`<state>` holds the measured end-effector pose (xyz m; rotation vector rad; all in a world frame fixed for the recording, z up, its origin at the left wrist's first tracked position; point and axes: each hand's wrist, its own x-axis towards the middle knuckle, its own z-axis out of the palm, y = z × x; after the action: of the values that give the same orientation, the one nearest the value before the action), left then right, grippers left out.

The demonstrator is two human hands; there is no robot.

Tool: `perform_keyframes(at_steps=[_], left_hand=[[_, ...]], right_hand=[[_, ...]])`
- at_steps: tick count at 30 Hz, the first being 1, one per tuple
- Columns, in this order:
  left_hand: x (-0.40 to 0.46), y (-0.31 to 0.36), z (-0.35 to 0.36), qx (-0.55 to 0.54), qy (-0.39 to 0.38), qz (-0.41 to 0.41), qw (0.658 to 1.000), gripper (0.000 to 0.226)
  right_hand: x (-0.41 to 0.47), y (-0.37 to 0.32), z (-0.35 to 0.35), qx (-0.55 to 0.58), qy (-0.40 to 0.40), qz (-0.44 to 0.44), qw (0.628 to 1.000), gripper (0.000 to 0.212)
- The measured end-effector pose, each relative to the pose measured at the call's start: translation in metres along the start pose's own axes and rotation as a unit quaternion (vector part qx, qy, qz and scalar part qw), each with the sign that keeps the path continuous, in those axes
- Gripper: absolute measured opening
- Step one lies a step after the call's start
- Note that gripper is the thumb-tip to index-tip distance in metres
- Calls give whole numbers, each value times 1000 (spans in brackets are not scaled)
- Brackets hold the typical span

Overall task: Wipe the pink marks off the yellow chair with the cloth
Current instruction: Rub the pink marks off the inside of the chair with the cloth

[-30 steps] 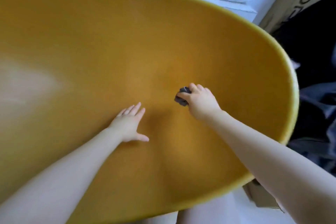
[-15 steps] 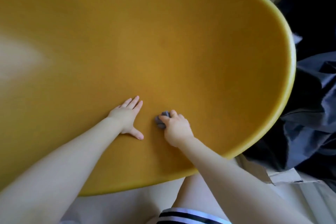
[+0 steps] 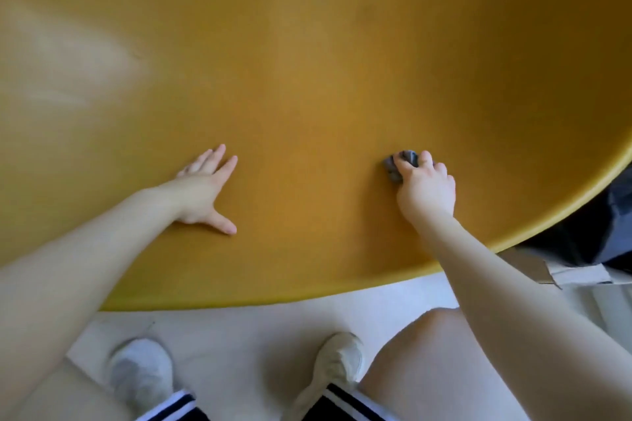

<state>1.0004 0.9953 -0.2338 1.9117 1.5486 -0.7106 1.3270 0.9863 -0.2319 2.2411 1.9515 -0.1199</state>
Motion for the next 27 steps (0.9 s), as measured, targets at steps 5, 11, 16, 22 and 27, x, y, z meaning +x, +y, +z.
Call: perform_keyframes(at_steps=[5, 11, 16, 22, 27], left_hand=[[-33, -26, 7, 44, -6, -31, 999, 117], [-52, -15, 15, 52, 26, -65, 996, 92], [-59, -17, 17, -19, -9, -47, 999, 66], [-87, -38, 10, 4, -45, -4, 999, 88], [-104, -73, 7, 68, -78, -21, 994, 133]], right_hand=[[-50, -41, 9, 58, -24, -4, 998, 39], [-115, -110, 12, 155, -31, -48, 986, 47], [-142, -158, -13, 187, -209, -95, 955, 50], [-103, -81, -33, 89, -77, 7, 993, 30], [-87, -48, -34, -15, -147, 213, 966, 43]])
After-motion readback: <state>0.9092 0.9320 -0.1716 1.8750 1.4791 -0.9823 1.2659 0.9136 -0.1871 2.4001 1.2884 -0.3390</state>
